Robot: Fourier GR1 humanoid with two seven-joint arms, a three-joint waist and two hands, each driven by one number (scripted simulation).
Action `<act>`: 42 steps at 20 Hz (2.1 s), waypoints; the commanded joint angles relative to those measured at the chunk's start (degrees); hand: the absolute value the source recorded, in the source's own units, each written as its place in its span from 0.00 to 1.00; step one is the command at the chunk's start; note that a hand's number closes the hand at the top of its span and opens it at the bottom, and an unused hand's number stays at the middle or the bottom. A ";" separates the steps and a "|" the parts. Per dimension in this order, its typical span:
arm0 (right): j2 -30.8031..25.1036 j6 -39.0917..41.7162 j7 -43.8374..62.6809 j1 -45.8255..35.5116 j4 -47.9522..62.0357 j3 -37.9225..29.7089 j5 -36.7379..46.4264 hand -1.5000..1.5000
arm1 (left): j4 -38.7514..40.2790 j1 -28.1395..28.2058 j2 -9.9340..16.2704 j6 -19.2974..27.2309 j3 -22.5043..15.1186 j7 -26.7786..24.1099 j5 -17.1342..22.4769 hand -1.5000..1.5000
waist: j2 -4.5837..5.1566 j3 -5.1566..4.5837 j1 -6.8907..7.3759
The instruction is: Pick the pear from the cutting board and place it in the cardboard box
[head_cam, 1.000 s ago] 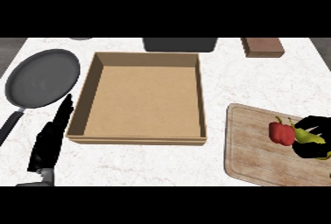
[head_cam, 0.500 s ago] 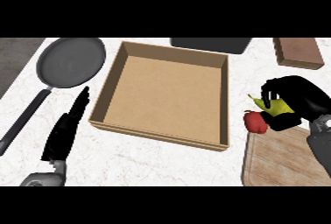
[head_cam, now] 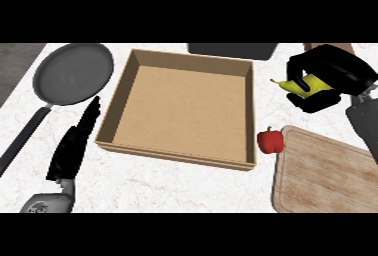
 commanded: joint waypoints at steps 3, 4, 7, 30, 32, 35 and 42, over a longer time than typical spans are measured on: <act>3.36 5.17 -16.22 -9.63 10.33 -6.65 -11.80 1.00 | 0.78 -0.45 0.54 0.15 1.61 0.08 0.57 0.50 | -0.45 -0.05 -1.97; 4.79 6.48 -16.69 -10.76 11.20 -8.15 -14.20 1.00 | 0.98 1.64 -0.31 1.44 0.71 -0.71 -0.77 0.50 | -0.73 -0.08 -2.38; 5.93 12.48 -19.49 -17.47 16.98 -9.47 -17.10 1.00 | -0.29 0.65 0.48 0.60 1.63 1.80 0.15 0.50 | -1.00 -0.13 -2.84; 31.67 6.34 -4.09 -36.10 30.60 -2.31 -10.25 1.00 | -3.13 6.85 -0.33 0.96 3.14 -0.89 -0.48 0.50 | -1.70 -0.22 -5.46; 33.99 3.80 -2.61 -37.06 33.64 -0.02 -11.74 1.00 | -1.83 3.41 -0.02 0.93 3.16 0.24 -1.12 0.50 | -1.50 -0.25 -4.86; 34.12 0.90 -3.18 -37.03 37.01 3.77 -12.14 1.00 | 2.16 1.57 0.74 -0.54 4.61 -2.01 0.22 0.50 | -1.30 -0.29 -4.40; 34.22 -3.45 2.33 -36.11 41.58 10.62 -19.35 0.00 | 2.27 0.74 -0.20 -1.33 2.45 -1.80 -0.92 0.50 | -0.88 -0.32 -1.82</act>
